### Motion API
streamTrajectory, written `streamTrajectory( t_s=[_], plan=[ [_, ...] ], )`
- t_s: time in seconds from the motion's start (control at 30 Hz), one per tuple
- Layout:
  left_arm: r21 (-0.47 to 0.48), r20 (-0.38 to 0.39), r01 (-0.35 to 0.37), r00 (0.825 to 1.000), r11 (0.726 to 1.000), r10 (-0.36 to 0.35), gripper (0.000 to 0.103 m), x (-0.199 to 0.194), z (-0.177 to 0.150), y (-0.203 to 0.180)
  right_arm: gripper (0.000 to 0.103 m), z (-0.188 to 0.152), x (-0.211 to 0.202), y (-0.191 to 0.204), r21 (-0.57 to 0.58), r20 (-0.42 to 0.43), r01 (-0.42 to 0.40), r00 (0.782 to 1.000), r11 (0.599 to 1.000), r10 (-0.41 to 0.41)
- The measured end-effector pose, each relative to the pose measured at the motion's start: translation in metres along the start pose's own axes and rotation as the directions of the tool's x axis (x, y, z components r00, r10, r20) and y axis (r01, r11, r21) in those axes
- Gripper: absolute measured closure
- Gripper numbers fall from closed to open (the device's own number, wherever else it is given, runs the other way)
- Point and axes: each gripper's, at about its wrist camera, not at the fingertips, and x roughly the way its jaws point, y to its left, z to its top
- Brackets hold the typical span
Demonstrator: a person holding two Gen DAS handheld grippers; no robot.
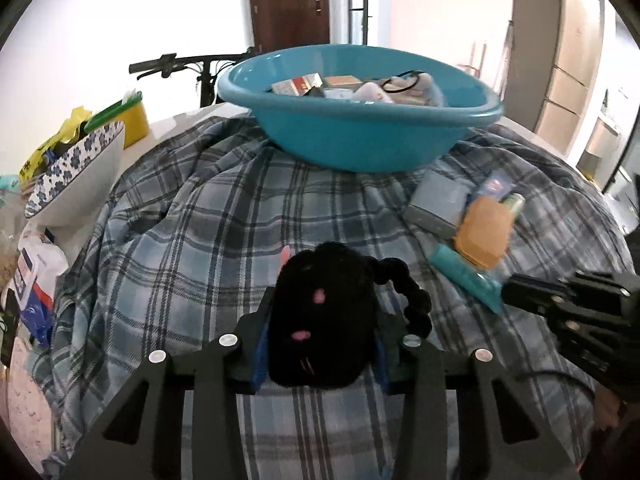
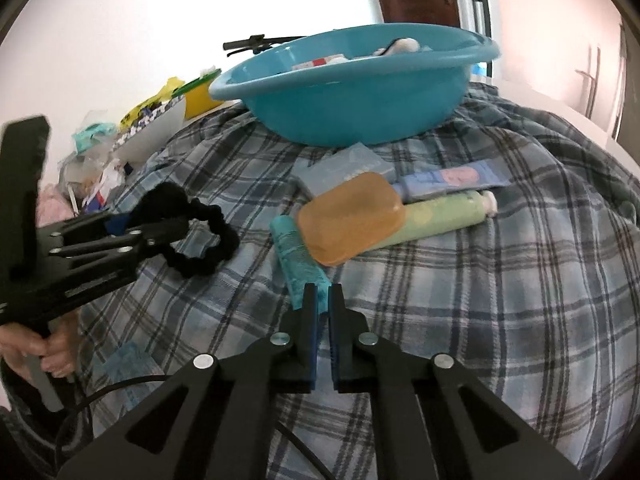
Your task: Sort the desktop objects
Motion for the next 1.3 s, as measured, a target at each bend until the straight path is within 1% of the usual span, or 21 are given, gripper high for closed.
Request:
streamTrajectory(
  t_s=[0.1, 0.2, 0.3, 0.4, 0.43, 0.53, 0.6, 0.63, 0.67, 0.73, 0.9, 0.93, 0.97, 1.07, 1.2, 1.23, 1.3],
  plan=[
    [0.007, -0.011, 0.021, 1.000, 1.000, -0.021, 0.061, -0.006, -0.001, -0.003, 0.099, 0.003, 0.002, 0.004, -0.016, -0.006, 0.001, 1.000, 1.000, -0.001],
    [0.009, -0.005, 0.024, 1.000, 1.000, -0.024, 0.061, -0.008, -0.003, -0.006, 0.092, 0.006, 0.008, 0.004, -0.006, -0.022, 0.005, 1.000, 1.000, -0.005],
    [-0.001, -0.007, 0.041, 0.999, 0.999, -0.041, 0.061, -0.005, -0.004, -0.007, 0.081, 0.007, 0.013, 0.007, -0.015, -0.027, 0.021, 0.999, 1.000, -0.021],
    [0.004, -0.014, 0.054, 0.998, 0.999, -0.053, 0.061, 0.000, -0.005, -0.011, 0.063, 0.007, 0.015, 0.010, -0.035, -0.028, 0.029, 0.999, 0.999, -0.030],
    [0.008, -0.016, 0.056, 0.998, 0.998, -0.056, 0.061, 0.001, -0.005, -0.013, 0.055, 0.007, 0.015, 0.012, -0.047, -0.025, 0.031, 0.999, 0.998, -0.032],
    [0.021, -0.021, 0.059, 0.998, 0.998, -0.059, 0.061, 0.004, -0.005, -0.019, 0.054, 0.006, 0.017, 0.018, -0.082, -0.024, 0.050, 0.998, 0.995, -0.052],
    [0.024, -0.019, 0.062, 0.998, 0.998, -0.062, 0.061, 0.004, -0.004, -0.022, 0.063, 0.005, 0.018, 0.019, -0.094, -0.018, 0.076, 0.997, 0.993, -0.078],
    [0.023, -0.018, 0.064, 0.998, 0.998, -0.063, 0.061, 0.003, -0.003, -0.022, 0.072, 0.005, 0.018, 0.019, -0.101, -0.014, 0.095, 0.995, 0.990, -0.097],
    [0.020, -0.017, 0.065, 0.998, 0.998, -0.065, 0.061, 0.003, -0.003, -0.022, 0.075, 0.005, 0.018, 0.019, -0.102, -0.012, 0.105, 0.994, 0.989, -0.107],
    [0.017, -0.016, 0.066, 0.998, 0.998, -0.066, 0.061, 0.002, -0.002, -0.022, 0.076, 0.005, 0.016, 0.014, -0.086, -0.012, 0.093, 0.995, 0.992, -0.094],
    [0.024, -0.021, 0.065, 0.998, 0.998, -0.065, 0.061, 0.002, -0.001, -0.024, 0.076, 0.001, 0.001, 0.000, -0.030, 0.013, 0.102, 0.995, 0.994, -0.102],
    [0.027, -0.024, 0.064, 0.998, 0.998, -0.063, 0.061, 0.003, -0.001, -0.025, 0.084, 0.000, -0.003, -0.002, -0.026, 0.017, 0.105, 0.994, 0.994, -0.104],
    [0.029, -0.027, 0.062, 0.998, 0.998, -0.061, 0.061, 0.003, -0.002, -0.025, 0.094, -0.002, -0.008, -0.004, -0.023, 0.019, 0.113, 0.993, 0.993, -0.113],
    [0.023, -0.030, 0.061, 0.998, 0.998, -0.060, 0.061, 0.005, -0.003, -0.025, 0.094, -0.009, -0.017, -0.008, -0.022, 0.008, 0.128, 0.992, 0.992, -0.127],
    [0.010, -0.026, 0.071, 0.997, 0.997, -0.071, 0.061, 0.005, -0.002, -0.025, 0.094, -0.012, -0.016, -0.008, -0.030, 0.001, 0.129, 0.992, 0.991, -0.129],
    [0.012, -0.023, 0.073, 0.997, 0.997, -0.072, 0.061, 0.004, -0.002, -0.026, 0.091, -0.010, -0.016, -0.007, -0.032, 0.008, 0.129, 0.992, 0.991, -0.129],
    [0.018, -0.020, 0.074, 0.997, 0.997, -0.074, 0.061, 0.002, -0.001, -0.028, 0.078, -0.005, -0.016, -0.005, -0.035, 0.034, 0.137, 0.990, 0.990, -0.135]
  ],
)
